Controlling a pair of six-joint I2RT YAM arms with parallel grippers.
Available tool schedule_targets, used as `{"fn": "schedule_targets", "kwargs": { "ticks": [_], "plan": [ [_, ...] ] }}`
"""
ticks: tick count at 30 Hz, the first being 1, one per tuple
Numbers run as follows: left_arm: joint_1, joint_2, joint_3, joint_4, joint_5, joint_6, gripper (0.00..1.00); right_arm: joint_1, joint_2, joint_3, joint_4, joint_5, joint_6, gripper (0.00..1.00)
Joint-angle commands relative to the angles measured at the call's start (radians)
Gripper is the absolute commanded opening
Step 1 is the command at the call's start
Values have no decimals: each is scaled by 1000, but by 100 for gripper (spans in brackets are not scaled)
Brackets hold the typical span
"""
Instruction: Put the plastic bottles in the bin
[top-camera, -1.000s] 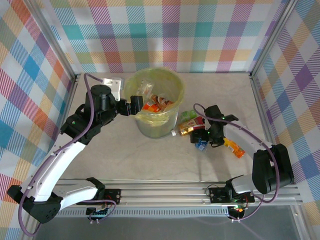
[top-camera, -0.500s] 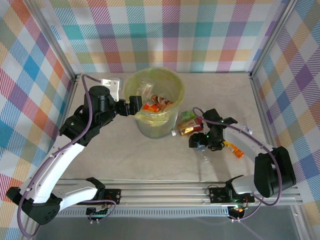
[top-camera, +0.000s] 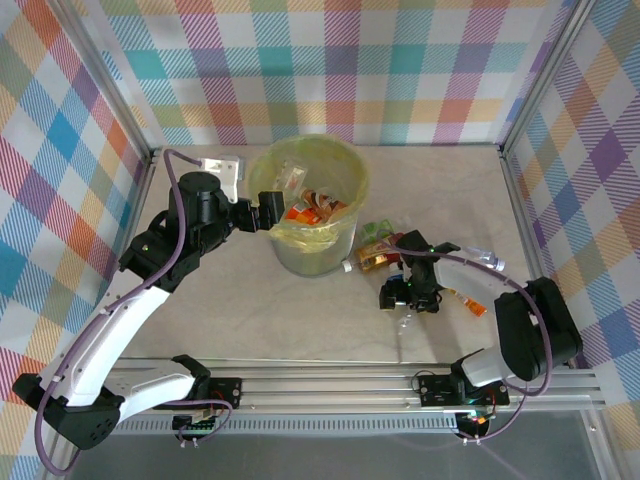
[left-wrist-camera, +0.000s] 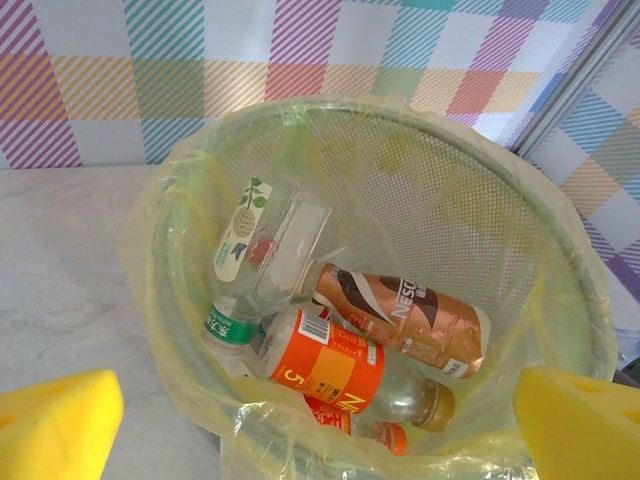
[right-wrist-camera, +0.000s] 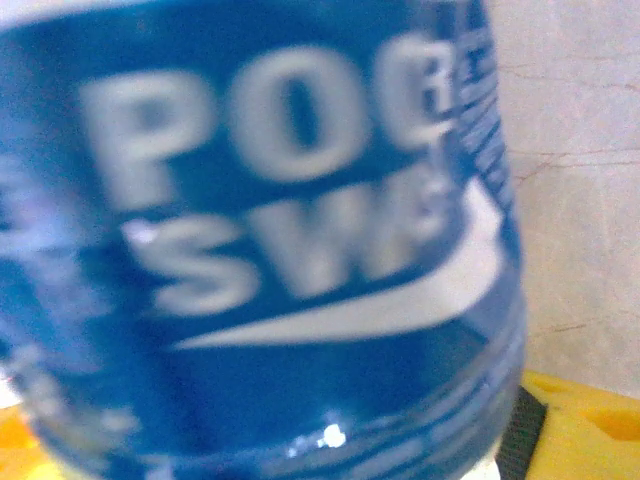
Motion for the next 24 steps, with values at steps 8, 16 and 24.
{"fn": "schedule_targets", "kwargs": {
  "ticks": [8,16,24],
  "plan": [
    [-6,-7,-9,45,-23,-39,100,26,-36,-16,-13,62,26,54],
    [-7,-15,-7,52,-25,-87,100,35,-249,-7,-69,47,31,50],
    [-8,11,11,73,83,-156,100,36,-540,41,16,-124,-4,49]
  ]
}}
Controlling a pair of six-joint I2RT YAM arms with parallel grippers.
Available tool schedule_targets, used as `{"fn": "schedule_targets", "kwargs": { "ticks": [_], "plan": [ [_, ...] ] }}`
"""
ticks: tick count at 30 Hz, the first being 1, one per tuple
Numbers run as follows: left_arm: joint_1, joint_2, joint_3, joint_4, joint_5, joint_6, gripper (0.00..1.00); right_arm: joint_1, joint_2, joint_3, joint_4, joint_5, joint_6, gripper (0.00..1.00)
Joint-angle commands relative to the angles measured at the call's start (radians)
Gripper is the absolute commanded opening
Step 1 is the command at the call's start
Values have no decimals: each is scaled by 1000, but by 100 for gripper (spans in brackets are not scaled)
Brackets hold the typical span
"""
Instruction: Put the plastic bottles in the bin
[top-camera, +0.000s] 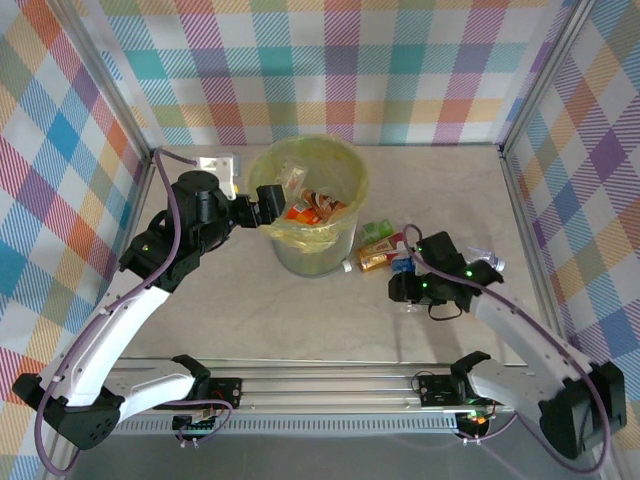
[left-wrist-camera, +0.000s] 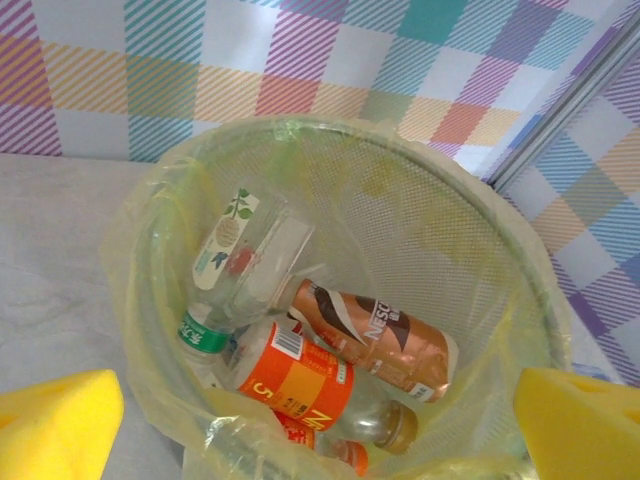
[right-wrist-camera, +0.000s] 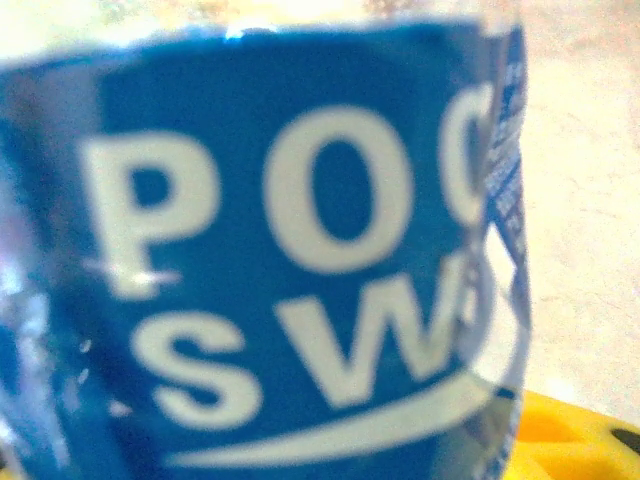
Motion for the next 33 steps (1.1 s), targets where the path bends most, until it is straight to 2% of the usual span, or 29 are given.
{"fn": "schedule_targets", "kwargs": {
  "ticks": [1,7,17,25,33],
  "plan": [
    [-7,18,14,40,91,-53,100,8,-89,53,64,-131,-25,49],
    [-19,77,27,95,268,-121,100,23,-147,92,179,-274,-46,46],
    [-154,209,106,150,400,-126,100,67,-111,152,364,-391,-73,46],
    [-231,281,163,193,518,-101,100,96,-87,205,396,-411,-87,46],
    [-274,306,175,173,574,-54,100,108,-84,219,447,-433,-79,46]
  ]
}}
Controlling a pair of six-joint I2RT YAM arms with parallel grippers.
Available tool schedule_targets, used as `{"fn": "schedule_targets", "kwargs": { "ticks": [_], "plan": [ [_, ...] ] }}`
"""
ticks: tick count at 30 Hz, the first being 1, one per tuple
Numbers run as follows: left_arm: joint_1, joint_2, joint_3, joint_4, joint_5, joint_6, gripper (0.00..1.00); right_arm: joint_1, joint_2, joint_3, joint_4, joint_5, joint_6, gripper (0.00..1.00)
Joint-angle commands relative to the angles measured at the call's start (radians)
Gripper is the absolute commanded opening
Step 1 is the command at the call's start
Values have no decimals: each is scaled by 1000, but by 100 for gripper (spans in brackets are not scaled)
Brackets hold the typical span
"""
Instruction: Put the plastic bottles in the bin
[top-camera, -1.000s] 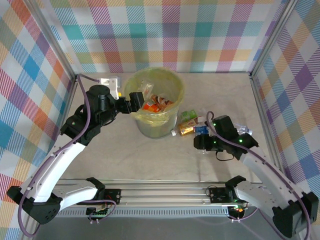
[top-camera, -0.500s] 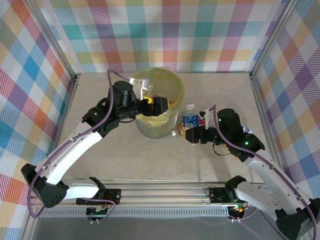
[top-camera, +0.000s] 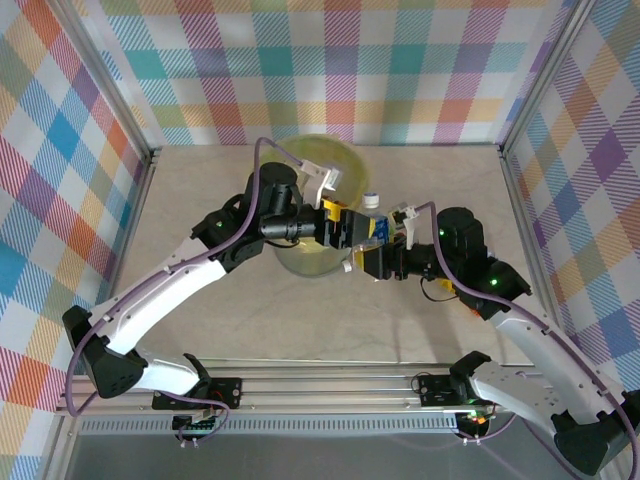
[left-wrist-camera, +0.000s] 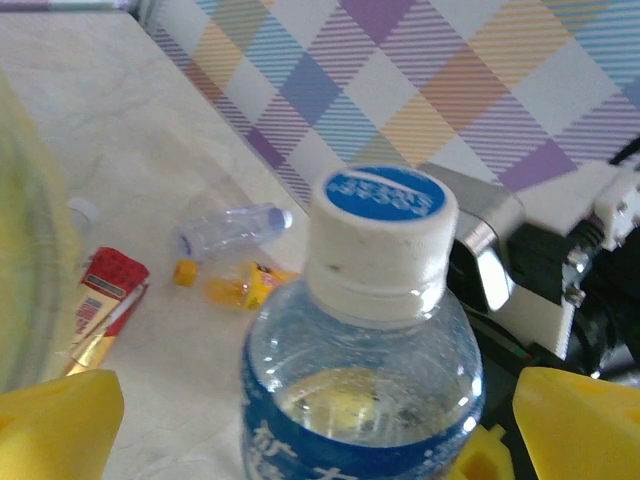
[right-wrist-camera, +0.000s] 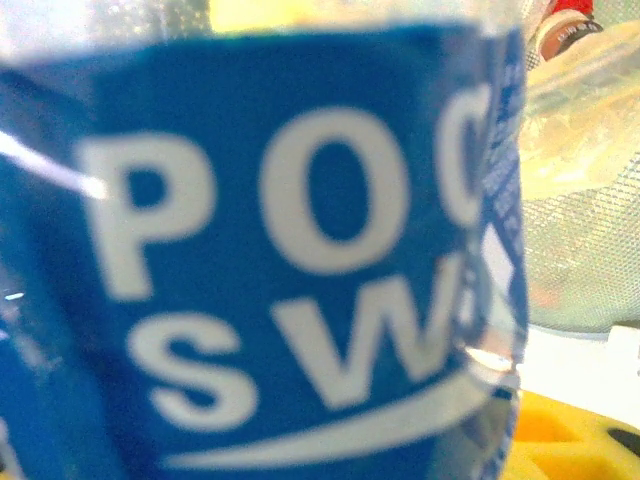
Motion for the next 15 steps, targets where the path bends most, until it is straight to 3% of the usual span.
{"fn": "schedule_targets", "kwargs": {
  "ticks": [1,7,15],
  "plan": [
    [-14,15,40,15,63,31,100,10,4,39,70,-34,-19,46],
    [-28,36,44,37,114,28,100,26,28,56,89,-38,-22,46],
    [-30,39,35,44,131,21,84,40,46,72,104,-34,-26,46]
  ]
}}
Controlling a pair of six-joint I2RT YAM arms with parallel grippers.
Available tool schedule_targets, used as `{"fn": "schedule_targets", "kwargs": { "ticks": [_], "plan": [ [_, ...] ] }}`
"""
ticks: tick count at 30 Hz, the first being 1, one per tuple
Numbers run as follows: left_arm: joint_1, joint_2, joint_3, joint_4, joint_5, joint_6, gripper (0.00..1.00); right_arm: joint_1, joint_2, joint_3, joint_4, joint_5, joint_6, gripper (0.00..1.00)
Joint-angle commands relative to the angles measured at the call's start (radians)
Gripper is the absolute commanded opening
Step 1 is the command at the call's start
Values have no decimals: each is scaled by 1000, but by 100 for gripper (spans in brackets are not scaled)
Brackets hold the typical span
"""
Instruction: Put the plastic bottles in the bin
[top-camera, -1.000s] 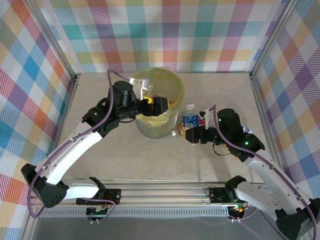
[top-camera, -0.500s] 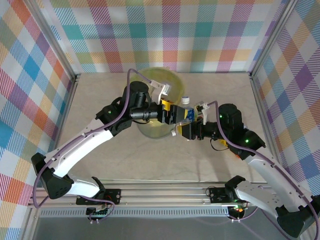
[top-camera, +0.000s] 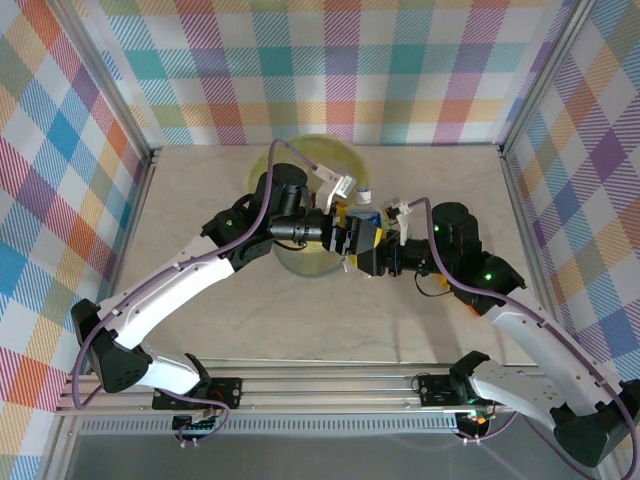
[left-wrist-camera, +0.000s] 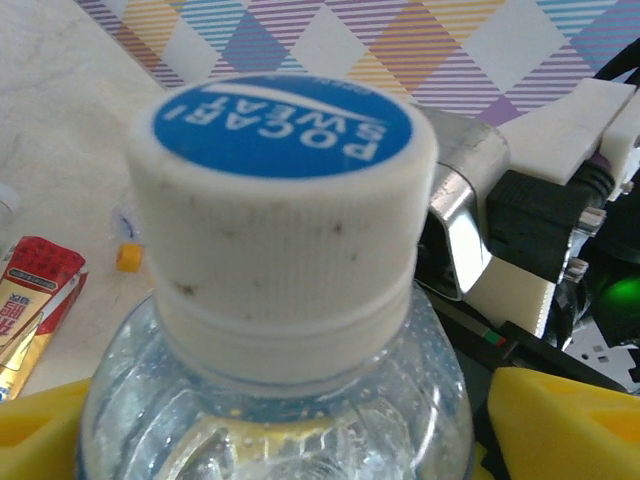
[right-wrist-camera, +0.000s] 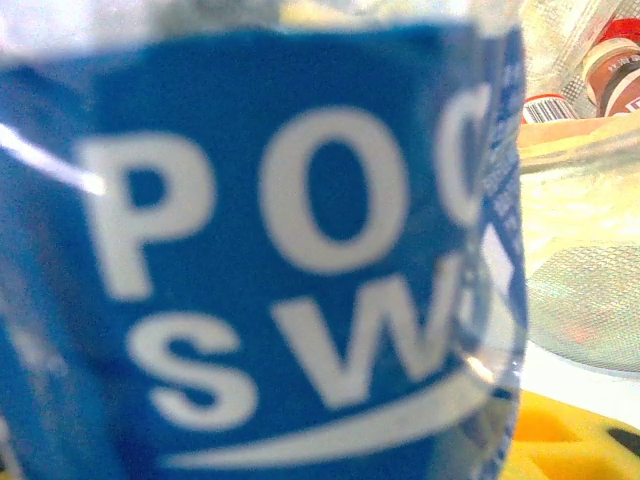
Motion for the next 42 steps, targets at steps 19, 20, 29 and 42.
{"fn": "schedule_targets", "kwargs": {
  "ticks": [19,20,29,42],
  "plan": [
    [-10,-24,9,62,-82,-25,49,13,2,44,28,-6,-25,92],
    [-10,-32,9,58,-110,-18,48,13,-1,46,18,2,-27,97],
    [-3,-48,136,-107,-375,136,45,13,-69,72,-79,107,-37,100],
    [119,128,509,-344,-581,406,45,13,-158,78,-272,504,92,100]
  ]
}}
